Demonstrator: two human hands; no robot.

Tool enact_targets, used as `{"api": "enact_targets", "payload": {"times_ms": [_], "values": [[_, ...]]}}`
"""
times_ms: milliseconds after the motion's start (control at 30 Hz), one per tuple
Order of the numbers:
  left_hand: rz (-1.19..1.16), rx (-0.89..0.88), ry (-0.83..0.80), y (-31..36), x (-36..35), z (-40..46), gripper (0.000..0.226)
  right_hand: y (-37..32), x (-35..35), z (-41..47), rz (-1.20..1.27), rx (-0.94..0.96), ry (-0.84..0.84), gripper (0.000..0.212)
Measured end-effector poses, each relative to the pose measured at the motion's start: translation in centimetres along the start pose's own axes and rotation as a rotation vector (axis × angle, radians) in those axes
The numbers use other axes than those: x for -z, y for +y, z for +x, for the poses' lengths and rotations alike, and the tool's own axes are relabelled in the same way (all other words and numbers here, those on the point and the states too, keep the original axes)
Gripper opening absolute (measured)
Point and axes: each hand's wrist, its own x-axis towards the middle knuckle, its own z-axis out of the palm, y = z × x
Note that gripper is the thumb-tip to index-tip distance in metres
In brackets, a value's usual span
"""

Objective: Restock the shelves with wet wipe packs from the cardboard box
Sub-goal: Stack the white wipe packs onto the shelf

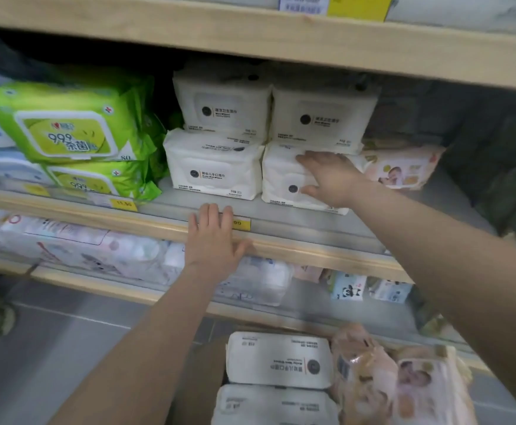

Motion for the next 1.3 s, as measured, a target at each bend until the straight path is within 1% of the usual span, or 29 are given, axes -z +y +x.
{"api": "enact_targets", "payload": {"times_ms": [67, 100, 200, 267, 367, 433, 500, 600, 633, 700, 733, 833, 867, 933, 1000, 1133, 1200, 1300], "values": [[-0.081, 0.006, -0.09, 0.5, 1.0, -1.3, 0.08, -0.9, 0.1, -2.2, 0.0, -0.004, 0.008, 0.066], [-0.119, -0.004, -0.108, 0.9, 1.5, -2.3, 0.079, -1.3, 0.1, -3.6, 0.014, 0.001, 0.005, 0.065], [-0.199, -0.077, -0.137, 2.2, 2.5, -6.9, 0.068, -2.8, -0.9, -9.1, 0.141, -0.023, -0.028, 0.063], [-0.21, -0.141, -0.171, 2.9, 2.3, -10.5, 0.063, -4.0, -2.3, -13.5, 0.212, -0.033, -0.041, 0.061], [-0.229, -0.21, -0.236, 3.2, 1.3, -15.5, 0.058, -6.1, -4.6, -19.9, 0.24, 0.018, -0.089, 0.06], [-0.229, -0.236, -0.229, 3.1, 0.9, -18.7, 0.054, -7.7, -5.8, -23.7, 0.269, 0.039, -0.128, 0.059], [-0.218, -0.264, -0.227, 2.7, 0.4, -21.5, 0.055, -9.5, -7.0, -27.1, 0.314, 0.039, -0.161, 0.06], [-0.224, -0.305, -0.295, 1.9, -0.5, -25.3, 0.059, -11.8, -8.9, -31.4, 0.367, 0.049, -0.223, 0.061], [-0.222, -0.327, -0.287, 1.6, -0.9, -26.5, 0.06, -12.5, -9.5, -32.6, 0.37, 0.054, -0.244, 0.061], [-0.224, -0.354, -0.342, 0.9, -1.6, -28.9, 0.062, -13.6, -10.6, -34.7, 0.366, 0.056, -0.29, 0.063], [-0.224, -0.37, -0.364, 0.7, -1.9, -30.1, 0.063, -14.0, -10.9, -35.5, 0.363, 0.061, -0.313, 0.064], [-0.24, -0.445, -0.363, 0.5, -3.0, -32.9, 0.07, -15.1, -12.5, -37.8, 0.362, 0.065, -0.382, 0.065], [-0.24, -0.448, -0.374, 0.4, -3.3, -33.4, 0.074, -15.4, -13.2, -38.4, 0.343, 0.085, -0.36, 0.064], [-0.24, -0.432, -0.397, 0.3, -3.8, -33.5, 0.081, -16.0, -14.5, -39.3, 0.33, 0.058, -0.336, 0.062], [-0.248, -0.407, -0.392, 0.1, -4.3, -33.2, 0.087, -16.4, -15.3, -39.3, 0.335, 0.057, -0.304, 0.07], [-0.267, -0.401, -0.339, 0.3, -5.0, -32.5, 0.082, -16.4, -16.8, -38.1, 0.3, 0.1, -0.26, 0.097], [-0.25, -0.395, -0.344, 0.8, -5.2, -32.1, 0.08, -16.8, -16.8, -37.7, 0.312, 0.085, -0.247, 0.098], [-0.272, -0.399, -0.328, 1.3, -5.5, -31.8, 0.08, -17.6, -16.5, -37.1, 0.267, 0.067, -0.268, 0.093]]}}
